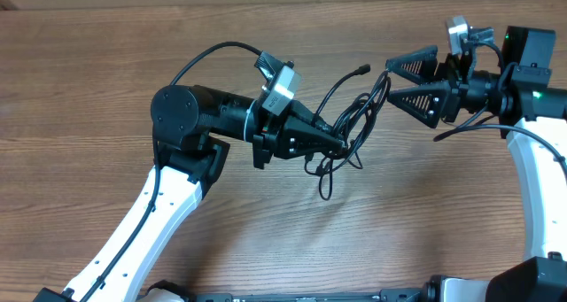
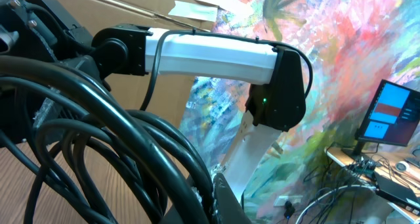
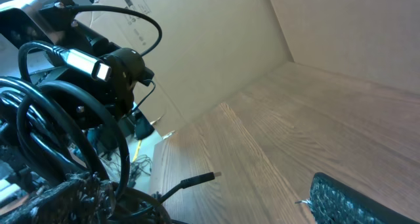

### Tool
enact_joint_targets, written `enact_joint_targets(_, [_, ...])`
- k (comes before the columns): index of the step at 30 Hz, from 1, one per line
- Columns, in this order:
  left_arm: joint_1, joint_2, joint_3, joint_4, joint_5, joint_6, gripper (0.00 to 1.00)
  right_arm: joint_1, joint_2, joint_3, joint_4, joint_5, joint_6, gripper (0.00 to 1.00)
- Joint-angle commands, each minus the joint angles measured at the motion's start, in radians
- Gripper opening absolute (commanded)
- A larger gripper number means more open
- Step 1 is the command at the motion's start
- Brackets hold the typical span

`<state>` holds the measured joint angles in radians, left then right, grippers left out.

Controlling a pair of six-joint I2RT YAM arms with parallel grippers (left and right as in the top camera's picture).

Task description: Untangle cables

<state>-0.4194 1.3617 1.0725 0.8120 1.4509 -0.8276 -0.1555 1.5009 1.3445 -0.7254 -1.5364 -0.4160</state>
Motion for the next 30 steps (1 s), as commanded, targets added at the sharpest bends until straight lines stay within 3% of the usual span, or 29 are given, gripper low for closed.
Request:
enact_joint_targets(1, [-0.008, 0.005, 0.011, 0.008, 0.013, 0.012, 0.04, 0.003, -0.009, 0.004, 0.007, -0.021, -0.004, 1.0])
enact_joint_targets(15, [-0.007, 0.005, 0.011, 0.013, 0.031, 0.012, 0.04, -0.005, -0.009, 0.004, 0.04, -0.011, -0.005, 1.0])
enact_joint_targets(30, [-0.006, 0.007, 0.011, 0.0, -0.093, 0.043, 0.04, 0.044, -0.009, 0.004, 0.006, -0.034, -0.001, 1.0])
